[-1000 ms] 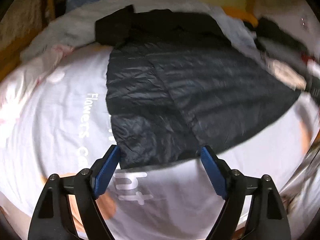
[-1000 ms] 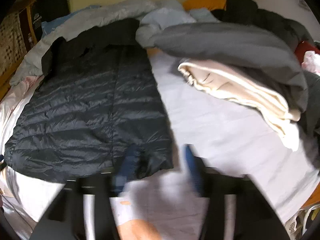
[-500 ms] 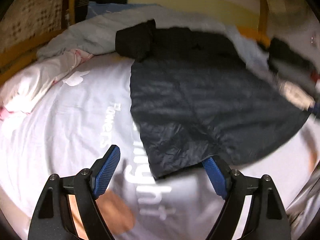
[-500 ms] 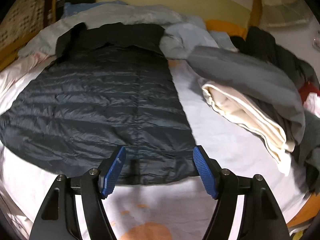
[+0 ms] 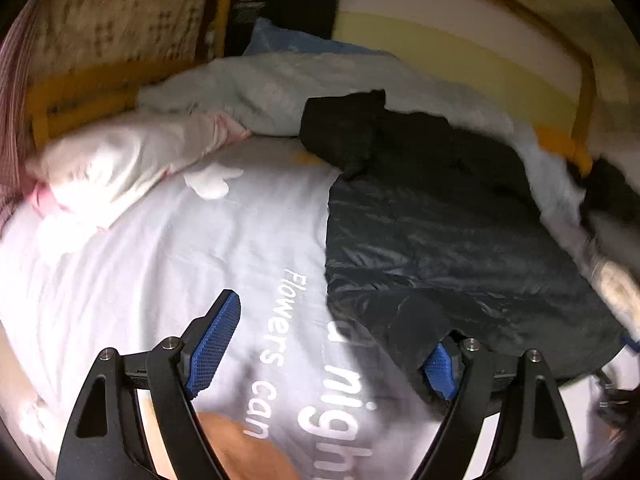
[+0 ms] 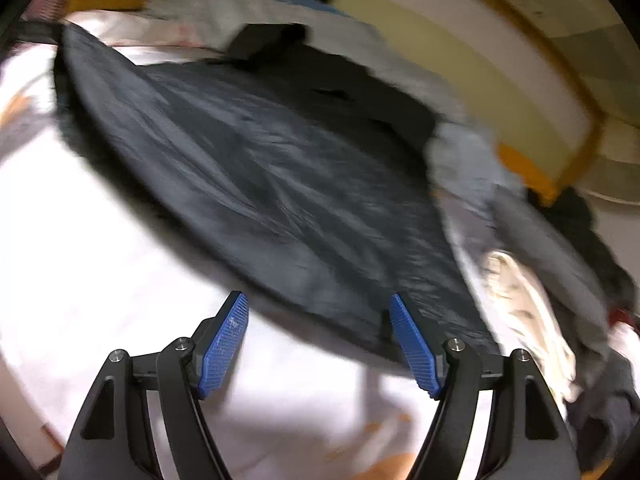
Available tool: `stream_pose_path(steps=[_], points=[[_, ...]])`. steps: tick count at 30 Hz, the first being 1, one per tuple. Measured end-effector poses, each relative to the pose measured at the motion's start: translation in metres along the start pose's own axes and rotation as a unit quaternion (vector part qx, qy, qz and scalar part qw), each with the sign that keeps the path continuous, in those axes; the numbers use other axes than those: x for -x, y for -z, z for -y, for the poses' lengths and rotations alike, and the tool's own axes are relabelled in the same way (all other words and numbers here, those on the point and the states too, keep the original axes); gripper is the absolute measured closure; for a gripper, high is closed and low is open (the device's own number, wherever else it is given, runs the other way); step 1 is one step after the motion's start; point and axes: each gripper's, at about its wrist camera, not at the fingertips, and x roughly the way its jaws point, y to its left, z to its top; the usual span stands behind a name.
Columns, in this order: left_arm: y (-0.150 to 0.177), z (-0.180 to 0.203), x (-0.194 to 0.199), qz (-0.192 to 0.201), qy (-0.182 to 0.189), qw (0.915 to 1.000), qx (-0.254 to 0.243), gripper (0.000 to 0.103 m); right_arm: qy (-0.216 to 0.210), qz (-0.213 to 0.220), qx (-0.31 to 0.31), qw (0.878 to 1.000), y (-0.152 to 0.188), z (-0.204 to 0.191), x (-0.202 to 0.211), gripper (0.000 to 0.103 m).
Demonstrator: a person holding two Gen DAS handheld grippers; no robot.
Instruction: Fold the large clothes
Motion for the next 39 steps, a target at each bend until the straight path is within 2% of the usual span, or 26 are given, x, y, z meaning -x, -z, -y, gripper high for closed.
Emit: stream_pose_path(steps=[3,6,9,13,14,16,18,21,24,25,27,28,29,31,32,33,35,36,38,39], points=[[-0.001,-0.004,-0.007,-0.01,-0.021,0.9997,0.0,0.021,0.024,-0.009,-0.066,0.997,-0.003,0.03,-0.012,0.028],[0.005,-0.004,-0.01,-0.013,-0.044,0.9989,-0.011,0.021,0.064,-0.03,-0.103,0.992,-0.006,0.06,-0.028,0.023],[0.011,-0.005,-0.015,-0.021,-0.084,0.9958,-0.03,0.021,0.09,-0.053,-0.135,0.985,-0.004,0.088,-0.04,0.023],[0.015,-0.023,-0.022,-0.039,-0.11,0.9931,-0.003,0.021,0.122,-0.101,-0.18,0.971,0.01,0.129,-0.061,0.021],[0.015,-0.029,-0.023,-0.043,-0.11,0.993,0.008,0.02,0.113,-0.116,-0.201,0.966,0.014,0.142,-0.067,0.021],[0.016,-0.038,-0.025,-0.053,-0.092,0.9939,0.029,0.02,0.061,-0.13,-0.259,0.955,0.025,0.161,-0.068,0.021],[0.017,-0.035,-0.022,-0.049,-0.099,0.9937,0.019,0.019,0.033,-0.137,-0.29,0.947,0.027,0.171,-0.066,0.021],[0.017,-0.026,-0.014,-0.034,-0.121,0.992,-0.001,0.019,0.025,-0.129,-0.283,0.95,0.024,0.177,-0.056,0.021],[0.013,-0.027,0.003,-0.006,-0.111,0.9938,0.007,0.02,0.032,-0.115,-0.244,0.962,0.019,0.169,-0.038,0.024],[0.013,-0.026,0.006,-0.001,-0.107,0.9942,0.0,0.019,0.024,-0.104,-0.24,0.965,0.019,0.168,-0.031,0.03],[0.013,-0.024,0.007,0.0,-0.096,0.9953,-0.011,0.02,-0.012,-0.092,-0.248,0.964,0.019,0.167,-0.023,0.055],[0.014,-0.022,0.005,-0.005,-0.09,0.9958,-0.014,0.02,-0.045,-0.083,-0.253,0.963,0.02,0.167,-0.019,0.078],[0.016,-0.021,0.002,-0.013,-0.088,0.9959,-0.017,0.02,-0.06,-0.077,-0.25,0.963,0.019,0.165,-0.018,0.093],[0.018,-0.02,-0.003,-0.026,-0.086,0.9958,-0.02,0.024,-0.059,-0.064,-0.233,0.968,0.015,0.157,-0.01,0.097],[0.018,-0.021,-0.001,-0.023,-0.083,0.9962,-0.018,0.04,-0.059,-0.061,-0.23,0.969,0.013,0.157,-0.008,0.097],[0.017,-0.021,0.003,-0.017,-0.086,0.9961,-0.014,0.048,-0.07,-0.059,-0.234,0.968,0.012,0.159,-0.006,0.097],[0.015,-0.018,0.016,0.009,-0.103,0.9945,-0.018,0.055,-0.099,-0.045,-0.252,0.962,0.01,0.165,0.002,0.097],[0.012,-0.015,0.025,0.026,-0.106,0.9937,-0.024,0.06,-0.097,-0.035,-0.247,0.964,0.007,0.165,0.009,0.097],[0.006,-0.011,0.046,0.046,-0.106,0.993,-0.025,0.06,-0.077,-0.035,-0.226,0.97,0.003,0.162,0.018,0.097],[0.003,-0.012,0.057,0.052,-0.101,0.9933,-0.022,0.06,-0.077,-0.041,-0.232,0.969,0.006,0.164,0.024,0.097]])
